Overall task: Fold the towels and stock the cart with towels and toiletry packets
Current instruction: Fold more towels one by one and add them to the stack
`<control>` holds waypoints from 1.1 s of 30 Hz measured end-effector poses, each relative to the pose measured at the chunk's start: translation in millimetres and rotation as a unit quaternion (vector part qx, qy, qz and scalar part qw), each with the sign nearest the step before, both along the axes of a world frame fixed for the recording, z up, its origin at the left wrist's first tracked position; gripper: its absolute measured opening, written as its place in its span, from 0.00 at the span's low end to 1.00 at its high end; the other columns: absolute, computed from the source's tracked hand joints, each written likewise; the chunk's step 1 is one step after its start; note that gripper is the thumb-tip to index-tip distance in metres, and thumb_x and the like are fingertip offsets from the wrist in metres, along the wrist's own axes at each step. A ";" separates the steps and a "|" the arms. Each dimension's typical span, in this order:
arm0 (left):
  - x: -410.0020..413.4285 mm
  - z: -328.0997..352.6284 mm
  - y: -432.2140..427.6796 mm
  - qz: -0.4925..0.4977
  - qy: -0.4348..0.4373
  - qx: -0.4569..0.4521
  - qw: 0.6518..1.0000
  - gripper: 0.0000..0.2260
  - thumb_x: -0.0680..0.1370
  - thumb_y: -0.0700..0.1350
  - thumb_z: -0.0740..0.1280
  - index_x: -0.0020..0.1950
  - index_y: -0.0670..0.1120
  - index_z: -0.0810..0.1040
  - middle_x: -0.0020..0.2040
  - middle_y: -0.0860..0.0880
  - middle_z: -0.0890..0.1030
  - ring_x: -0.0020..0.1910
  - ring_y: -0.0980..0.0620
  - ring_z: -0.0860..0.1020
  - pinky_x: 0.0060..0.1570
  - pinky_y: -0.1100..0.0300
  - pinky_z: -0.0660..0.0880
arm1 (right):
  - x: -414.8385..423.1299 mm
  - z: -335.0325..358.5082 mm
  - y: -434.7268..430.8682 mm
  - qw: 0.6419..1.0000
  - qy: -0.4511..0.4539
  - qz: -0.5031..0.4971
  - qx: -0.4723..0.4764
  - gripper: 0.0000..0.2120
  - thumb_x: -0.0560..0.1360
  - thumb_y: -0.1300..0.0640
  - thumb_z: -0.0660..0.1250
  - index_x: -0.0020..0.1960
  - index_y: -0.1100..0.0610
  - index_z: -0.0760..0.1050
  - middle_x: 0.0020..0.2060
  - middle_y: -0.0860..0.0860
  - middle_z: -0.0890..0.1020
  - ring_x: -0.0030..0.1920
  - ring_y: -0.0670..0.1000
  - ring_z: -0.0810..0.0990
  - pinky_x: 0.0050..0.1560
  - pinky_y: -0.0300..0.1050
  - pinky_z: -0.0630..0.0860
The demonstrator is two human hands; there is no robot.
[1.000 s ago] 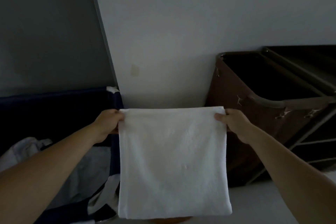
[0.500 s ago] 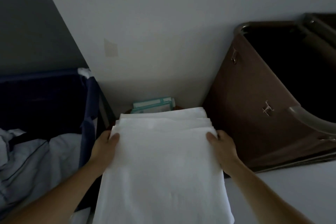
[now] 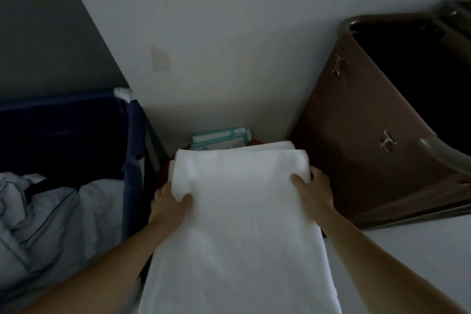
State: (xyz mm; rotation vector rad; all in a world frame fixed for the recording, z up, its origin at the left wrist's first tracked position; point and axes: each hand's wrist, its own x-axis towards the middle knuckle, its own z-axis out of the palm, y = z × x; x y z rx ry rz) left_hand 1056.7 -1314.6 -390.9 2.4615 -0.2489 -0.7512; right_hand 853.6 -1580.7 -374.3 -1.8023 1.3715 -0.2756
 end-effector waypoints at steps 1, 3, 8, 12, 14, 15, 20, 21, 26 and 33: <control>-12.1 -0.4 9.2 -0.004 0.007 -0.005 1.000 0.33 0.79 0.55 0.66 0.79 0.44 0.58 0.74 0.40 0.65 0.70 0.37 0.67 0.67 0.41 0.70 | -9.0 1.7 8.6 1.000 0.013 0.007 0.002 0.24 0.74 0.46 0.71 0.66 0.54 0.73 0.57 0.53 0.80 0.53 0.55 0.80 0.53 0.53 0.78; -33.1 -2.8 25.7 0.000 0.015 -0.004 1.000 0.35 0.80 0.57 0.64 0.80 0.43 0.54 0.76 0.39 0.63 0.72 0.37 0.66 0.69 0.43 0.68 | -26.3 4.0 27.4 0.998 0.056 0.020 -0.001 0.23 0.73 0.44 0.71 0.64 0.54 0.74 0.56 0.52 0.80 0.52 0.56 0.80 0.53 0.53 0.78; -74.5 -3.0 56.4 0.030 0.036 -0.002 0.999 0.38 0.81 0.60 0.60 0.81 0.43 0.45 0.78 0.40 0.59 0.73 0.38 0.65 0.68 0.46 0.67 | -70.2 9.1 84.5 0.984 0.165 0.038 -0.048 0.31 0.76 0.39 0.64 0.73 0.54 0.65 0.66 0.54 0.72 0.66 0.59 0.71 0.60 0.55 0.71; -105.6 -2.7 85.7 0.008 0.040 0.000 0.999 0.38 0.80 0.62 0.59 0.80 0.42 0.47 0.77 0.40 0.62 0.71 0.38 0.68 0.67 0.44 0.69 | -109.0 10.7 127.8 0.976 0.206 0.021 -0.068 0.30 0.76 0.36 0.60 0.72 0.53 0.65 0.65 0.53 0.73 0.66 0.58 0.71 0.59 0.54 0.70; -116.3 -2.1 98.5 0.007 0.050 -0.001 0.999 0.41 0.79 0.64 0.61 0.80 0.41 0.49 0.76 0.40 0.63 0.70 0.39 0.69 0.65 0.48 0.71 | -123.8 9.6 140.7 0.977 0.207 -0.003 -0.052 0.30 0.75 0.35 0.59 0.68 0.55 0.68 0.63 0.54 0.74 0.63 0.58 0.72 0.59 0.54 0.71; -119.8 -0.6 103.4 0.012 0.061 -0.005 0.998 0.41 0.78 0.65 0.62 0.79 0.40 0.51 0.75 0.40 0.65 0.69 0.40 0.70 0.63 0.50 0.72 | -129.4 9.2 144.4 0.978 0.206 -0.013 -0.033 0.31 0.74 0.34 0.59 0.67 0.56 0.69 0.61 0.54 0.75 0.62 0.59 0.73 0.59 0.54 0.72; -115.4 18.1 107.9 -0.011 0.111 0.010 0.994 0.41 0.75 0.65 0.67 0.75 0.36 0.62 0.70 0.40 0.73 0.63 0.41 0.76 0.57 0.56 0.75 | -137.1 19.2 142.8 0.982 0.173 -0.044 0.063 0.33 0.71 0.35 0.66 0.64 0.60 0.72 0.54 0.55 0.79 0.54 0.58 0.78 0.57 0.55 0.77; -111.4 23.4 106.2 -0.021 0.111 0.017 0.993 0.41 0.75 0.66 0.67 0.75 0.36 0.63 0.68 0.40 0.74 0.61 0.41 0.77 0.57 0.55 0.76 | -135.9 22.9 140.0 0.982 0.167 -0.043 0.083 0.33 0.70 0.35 0.68 0.63 0.59 0.73 0.52 0.54 0.80 0.52 0.57 0.79 0.55 0.54 0.78; -92.4 38.8 97.4 0.036 0.115 -0.022 0.992 0.41 0.74 0.67 0.67 0.74 0.37 0.66 0.66 0.41 0.76 0.60 0.41 0.77 0.51 0.56 0.72 | -126.3 34.3 118.7 0.976 0.115 -0.036 0.182 0.30 0.66 0.39 0.76 0.59 0.57 0.76 0.49 0.52 0.82 0.49 0.56 0.81 0.52 0.53 0.78; -84.6 35.0 100.9 0.100 0.288 -0.081 0.949 0.20 0.72 0.48 0.77 0.59 0.39 0.79 0.49 0.40 0.83 0.48 0.39 0.81 0.45 0.47 0.80 | -112.7 28.9 102.1 0.972 0.070 -0.044 0.222 0.21 0.73 0.46 0.74 0.59 0.58 0.74 0.49 0.53 0.80 0.46 0.55 0.79 0.50 0.53 0.75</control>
